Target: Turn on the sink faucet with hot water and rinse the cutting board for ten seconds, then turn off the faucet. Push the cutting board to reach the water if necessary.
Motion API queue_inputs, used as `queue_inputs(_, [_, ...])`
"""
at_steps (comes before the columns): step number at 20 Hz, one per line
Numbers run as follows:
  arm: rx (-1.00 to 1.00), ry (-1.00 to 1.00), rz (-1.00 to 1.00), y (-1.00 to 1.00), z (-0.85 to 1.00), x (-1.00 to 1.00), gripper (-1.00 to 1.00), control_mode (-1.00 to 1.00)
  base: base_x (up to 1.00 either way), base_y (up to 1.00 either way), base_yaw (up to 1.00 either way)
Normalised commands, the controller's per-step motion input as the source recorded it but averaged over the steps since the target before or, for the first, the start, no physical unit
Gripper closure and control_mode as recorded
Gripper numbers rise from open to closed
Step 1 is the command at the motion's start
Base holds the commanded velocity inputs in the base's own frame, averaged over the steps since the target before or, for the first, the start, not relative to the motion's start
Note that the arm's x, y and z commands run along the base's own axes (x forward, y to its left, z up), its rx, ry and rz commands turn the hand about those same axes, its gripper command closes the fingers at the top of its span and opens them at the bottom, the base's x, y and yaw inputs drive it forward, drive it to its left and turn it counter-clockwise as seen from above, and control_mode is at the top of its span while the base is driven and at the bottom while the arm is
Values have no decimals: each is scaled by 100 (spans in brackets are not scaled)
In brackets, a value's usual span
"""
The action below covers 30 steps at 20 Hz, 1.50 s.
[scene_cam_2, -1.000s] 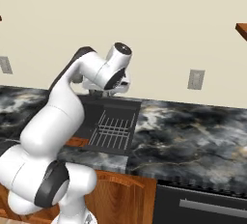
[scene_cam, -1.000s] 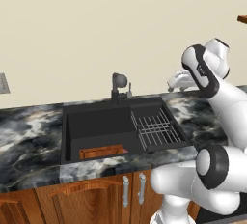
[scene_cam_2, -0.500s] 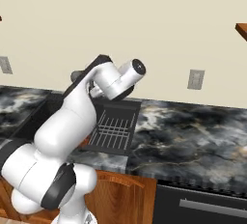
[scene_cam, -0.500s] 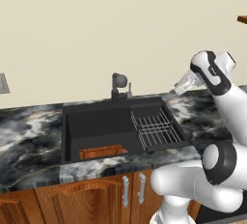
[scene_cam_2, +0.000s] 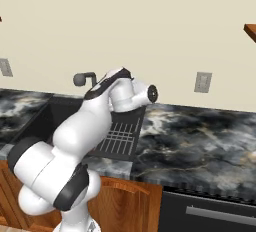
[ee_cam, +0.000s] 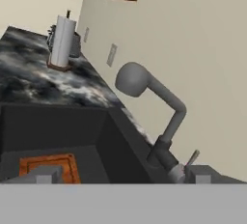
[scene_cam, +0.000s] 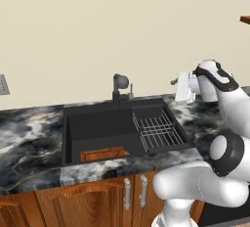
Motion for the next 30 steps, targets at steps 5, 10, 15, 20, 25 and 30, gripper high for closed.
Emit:
queue_inputs(5, [4,-30,17,32,-30,49,-100,-100,0,0,0])
queue_inputs(10, [7,1,5,13,-11,18,-100,-100,0,0,0])
queue_inputs(15, [0,3,0,0,-12,9,-100,-100,0,0,0])
queue_inputs(20, [0,0,0,11,-48,28,-100,-100,0,0,0])
queue_inputs(25, [6,1,0,5,-2,62,-100,-100,0,0,0])
queue_inputs(30, [1,2,0,34,-4,61,-100,-100,0,0,0])
